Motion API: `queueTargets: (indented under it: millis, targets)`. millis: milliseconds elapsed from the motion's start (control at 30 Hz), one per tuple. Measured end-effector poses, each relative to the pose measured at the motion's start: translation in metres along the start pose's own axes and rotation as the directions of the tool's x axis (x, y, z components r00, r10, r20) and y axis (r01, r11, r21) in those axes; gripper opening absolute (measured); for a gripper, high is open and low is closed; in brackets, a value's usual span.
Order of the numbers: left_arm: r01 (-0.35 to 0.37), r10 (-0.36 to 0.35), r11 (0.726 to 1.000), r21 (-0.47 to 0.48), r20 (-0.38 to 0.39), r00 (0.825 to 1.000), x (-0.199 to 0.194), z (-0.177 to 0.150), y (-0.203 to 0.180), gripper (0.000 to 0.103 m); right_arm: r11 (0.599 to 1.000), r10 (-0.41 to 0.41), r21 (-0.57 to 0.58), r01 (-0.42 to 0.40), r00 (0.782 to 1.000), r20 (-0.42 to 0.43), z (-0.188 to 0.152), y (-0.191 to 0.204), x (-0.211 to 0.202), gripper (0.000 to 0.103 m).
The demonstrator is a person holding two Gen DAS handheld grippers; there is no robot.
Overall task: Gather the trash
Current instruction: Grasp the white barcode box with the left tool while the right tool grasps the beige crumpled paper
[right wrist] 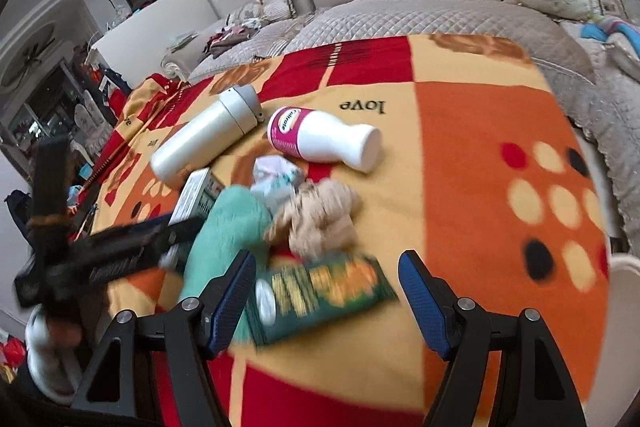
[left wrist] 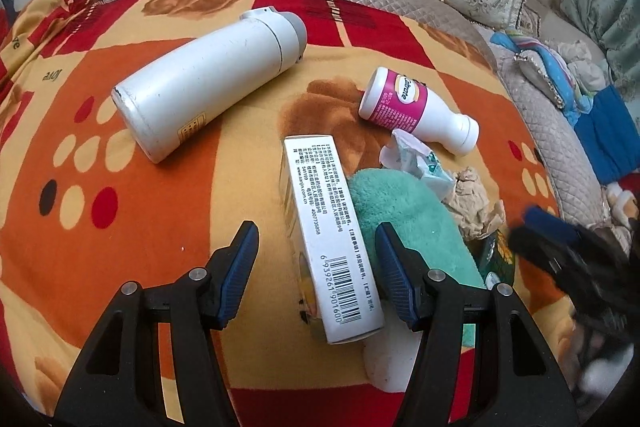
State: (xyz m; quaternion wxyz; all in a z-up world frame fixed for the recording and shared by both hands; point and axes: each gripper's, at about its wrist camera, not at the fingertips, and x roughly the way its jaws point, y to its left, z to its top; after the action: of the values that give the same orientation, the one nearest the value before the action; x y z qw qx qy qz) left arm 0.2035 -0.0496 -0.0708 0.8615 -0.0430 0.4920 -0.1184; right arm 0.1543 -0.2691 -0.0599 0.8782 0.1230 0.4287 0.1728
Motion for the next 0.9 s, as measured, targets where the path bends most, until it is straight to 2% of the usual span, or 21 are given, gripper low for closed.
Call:
queueTargets:
  millis: [100, 167, 200, 300, 333, 367, 433, 600, 800, 900]
  targets:
    - [0.004, -0.004, 1.000, 0.000, -0.009, 1.000, 0.001, 0.000, 0.003, 0.059, 1.000, 0.018, 0.009, -0.018, 0.999, -0.026, 0.016, 0.000, 0.027, 0.066]
    - [0.019, -0.019, 1.000, -0.012, -0.017, 1.000, 0.003, 0.000, 0.006, 0.059, 0.999, 0.032, 0.033, -0.030, 0.997, -0.065, 0.022, -0.002, 0.047, 0.054]
    - [0.029, -0.029, 0.999, -0.022, -0.021, 0.999, 0.003, 0.000, 0.008, 0.059, 0.999, 0.035, 0.040, -0.032, 0.997, -0.075, 0.023, -0.004, 0.053, 0.043]
    - [0.039, -0.039, 0.999, -0.034, -0.024, 0.999, 0.006, 0.001, 0.011, 0.058, 0.997, 0.048, 0.061, -0.043, 0.996, -0.073, 0.021, -0.010, 0.059, 0.031]
    - [0.045, -0.046, 0.998, -0.032, -0.024, 0.999, 0.007, 0.001, 0.011, 0.052, 0.997, 0.050, 0.055, -0.047, 0.997, -0.060, 0.020, -0.009, 0.055, 0.029]
    - [0.050, -0.051, 0.998, -0.031, -0.025, 0.998, 0.007, 0.001, 0.010, 0.041, 0.998, 0.049, 0.045, -0.047, 0.998, -0.048, 0.019, -0.009, 0.050, 0.029]
    - [0.052, -0.052, 0.998, -0.027, -0.031, 0.998, 0.006, 0.001, 0.009, 0.027, 0.998, 0.050, 0.026, -0.049, 0.999, -0.011, 0.016, -0.008, 0.032, 0.029]
    - [0.053, -0.053, 0.999, 0.012, -0.031, 0.998, -0.003, -0.004, 0.006, 0.026, 0.998, 0.056, 0.017, -0.057, 0.996, 0.073, 0.009, -0.015, -0.020, 0.029]
    - [0.066, -0.067, 0.998, 0.016, 0.036, 0.997, -0.038, -0.012, 0.004, 0.026, 0.998, 0.056, 0.024, -0.059, 0.993, 0.107, -0.016, -0.020, -0.056, 0.029]
    - [0.077, -0.079, 0.996, 0.037, 0.057, 0.995, -0.054, -0.017, -0.003, 0.026, 1.000, 0.026, 0.014, -0.028, 0.994, 0.105, -0.029, -0.019, -0.064, 0.029]
